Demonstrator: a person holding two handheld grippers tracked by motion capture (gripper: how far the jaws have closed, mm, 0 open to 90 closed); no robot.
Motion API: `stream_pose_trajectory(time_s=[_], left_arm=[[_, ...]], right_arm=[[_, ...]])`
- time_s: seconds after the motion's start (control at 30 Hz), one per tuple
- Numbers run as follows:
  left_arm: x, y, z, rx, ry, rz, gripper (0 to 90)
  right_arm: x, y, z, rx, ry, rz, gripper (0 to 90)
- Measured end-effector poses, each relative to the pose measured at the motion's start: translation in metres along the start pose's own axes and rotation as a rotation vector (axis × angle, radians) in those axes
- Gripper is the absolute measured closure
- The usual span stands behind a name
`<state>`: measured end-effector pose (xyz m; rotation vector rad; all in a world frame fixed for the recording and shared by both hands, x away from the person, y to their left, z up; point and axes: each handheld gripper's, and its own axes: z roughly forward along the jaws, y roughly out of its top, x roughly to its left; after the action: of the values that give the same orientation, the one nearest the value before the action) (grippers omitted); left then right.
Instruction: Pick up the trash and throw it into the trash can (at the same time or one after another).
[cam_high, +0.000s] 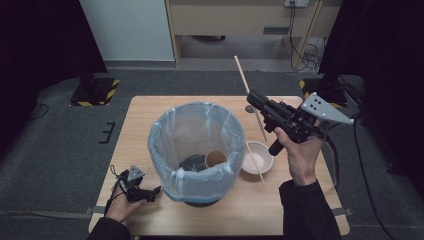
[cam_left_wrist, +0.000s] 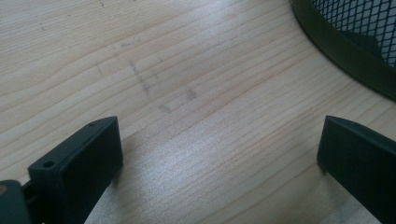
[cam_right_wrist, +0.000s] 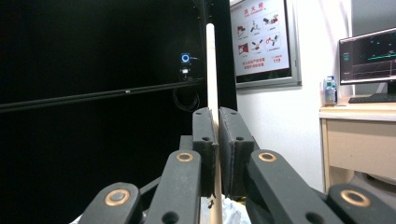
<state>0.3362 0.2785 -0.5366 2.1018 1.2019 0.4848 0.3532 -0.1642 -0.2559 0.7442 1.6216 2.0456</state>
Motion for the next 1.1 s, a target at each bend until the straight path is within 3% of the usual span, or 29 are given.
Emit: stream_pose_trajectory(time_s=[0.33, 0.4, 1.1], left_arm=[[0.000, 0.000, 0.000, 0.000, 0.000, 0.000, 0.0], [0.000, 0.000, 0.000, 0.000, 0.000, 0.000, 0.0], [0.000, 0.000, 0.000, 0.000, 0.000, 0.000, 0.0]], right_arm=[[0.015, 0.002, 0.022, 0.020, 0.047, -0.001, 86.0], [0.016, 0.000, 0.026, 0.018, 0.059, 0.022, 86.0], [0.030, -0.022, 0.062, 0.106, 0.093, 0.012, 85.2]])
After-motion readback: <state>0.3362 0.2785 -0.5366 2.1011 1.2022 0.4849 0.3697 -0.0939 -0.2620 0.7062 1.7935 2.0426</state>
